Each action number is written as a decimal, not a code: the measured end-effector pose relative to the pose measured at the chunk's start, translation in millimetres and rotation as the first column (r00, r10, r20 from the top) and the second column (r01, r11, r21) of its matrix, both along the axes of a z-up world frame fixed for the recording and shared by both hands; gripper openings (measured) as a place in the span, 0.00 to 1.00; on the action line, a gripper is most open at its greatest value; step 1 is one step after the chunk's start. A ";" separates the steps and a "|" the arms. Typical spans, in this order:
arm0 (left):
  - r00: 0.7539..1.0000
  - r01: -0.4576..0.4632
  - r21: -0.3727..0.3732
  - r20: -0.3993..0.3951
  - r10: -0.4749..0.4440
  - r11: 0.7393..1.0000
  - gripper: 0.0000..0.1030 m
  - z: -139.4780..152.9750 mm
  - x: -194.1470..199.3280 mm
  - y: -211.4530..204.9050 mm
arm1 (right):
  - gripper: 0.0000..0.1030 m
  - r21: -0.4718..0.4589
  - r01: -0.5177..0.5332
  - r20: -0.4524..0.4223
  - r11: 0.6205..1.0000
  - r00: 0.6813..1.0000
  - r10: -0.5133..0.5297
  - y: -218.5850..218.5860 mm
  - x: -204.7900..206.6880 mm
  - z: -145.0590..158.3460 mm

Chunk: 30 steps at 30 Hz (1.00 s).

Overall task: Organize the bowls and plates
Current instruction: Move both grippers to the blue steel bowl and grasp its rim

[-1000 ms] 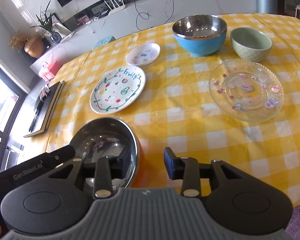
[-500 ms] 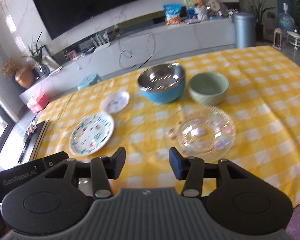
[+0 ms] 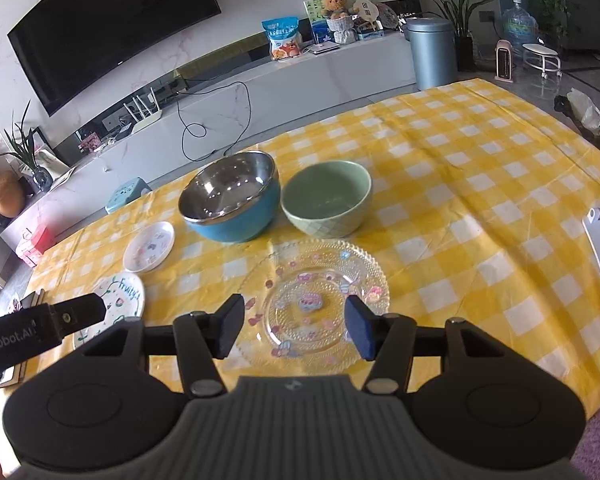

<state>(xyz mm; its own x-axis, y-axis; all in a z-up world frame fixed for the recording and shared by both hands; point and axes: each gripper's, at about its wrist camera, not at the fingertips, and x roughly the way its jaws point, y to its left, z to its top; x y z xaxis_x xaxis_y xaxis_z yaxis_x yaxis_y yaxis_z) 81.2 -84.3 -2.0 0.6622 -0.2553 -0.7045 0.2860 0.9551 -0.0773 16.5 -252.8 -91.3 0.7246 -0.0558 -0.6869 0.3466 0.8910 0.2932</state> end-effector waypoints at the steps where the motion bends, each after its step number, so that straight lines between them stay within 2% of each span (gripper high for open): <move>1: 1.000 0.000 0.002 -0.001 0.000 1.000 0.48 -1.3 4.6 -2.7 | 0.54 -0.001 0.000 0.002 1.000 1.000 0.000 -2.5 4.0 -0.7; 6: 1.000 -0.006 -0.016 -0.006 0.006 1.000 0.48 -7.5 27.7 -13.5 | 0.54 -0.003 0.000 0.025 1.000 1.000 0.001 -12.5 25.6 -3.2; 14: 0.998 -0.054 -0.117 -0.040 0.050 0.992 0.48 -16.3 73.8 -15.7 | 0.54 -0.003 -0.027 0.056 1.000 0.998 0.027 -16.0 74.5 -7.6; 20: 0.996 -0.078 -0.115 -0.053 0.072 0.990 0.48 -20.0 110.7 -25.1 | 0.51 -0.015 -0.023 0.063 1.000 0.998 0.024 -16.1 116.4 -8.8; 24: 0.993 -0.098 -0.098 -0.072 0.092 0.990 0.48 -29.2 132.7 -31.0 | 0.48 -0.017 -0.004 0.037 1.000 0.999 0.005 -21.7 141.8 -15.6; 30: 0.984 -0.140 -0.083 -0.121 0.129 0.987 0.48 -46.9 156.4 -34.6 | 0.43 0.014 0.015 0.003 1.000 1.000 -0.015 -28.7 162.0 -29.0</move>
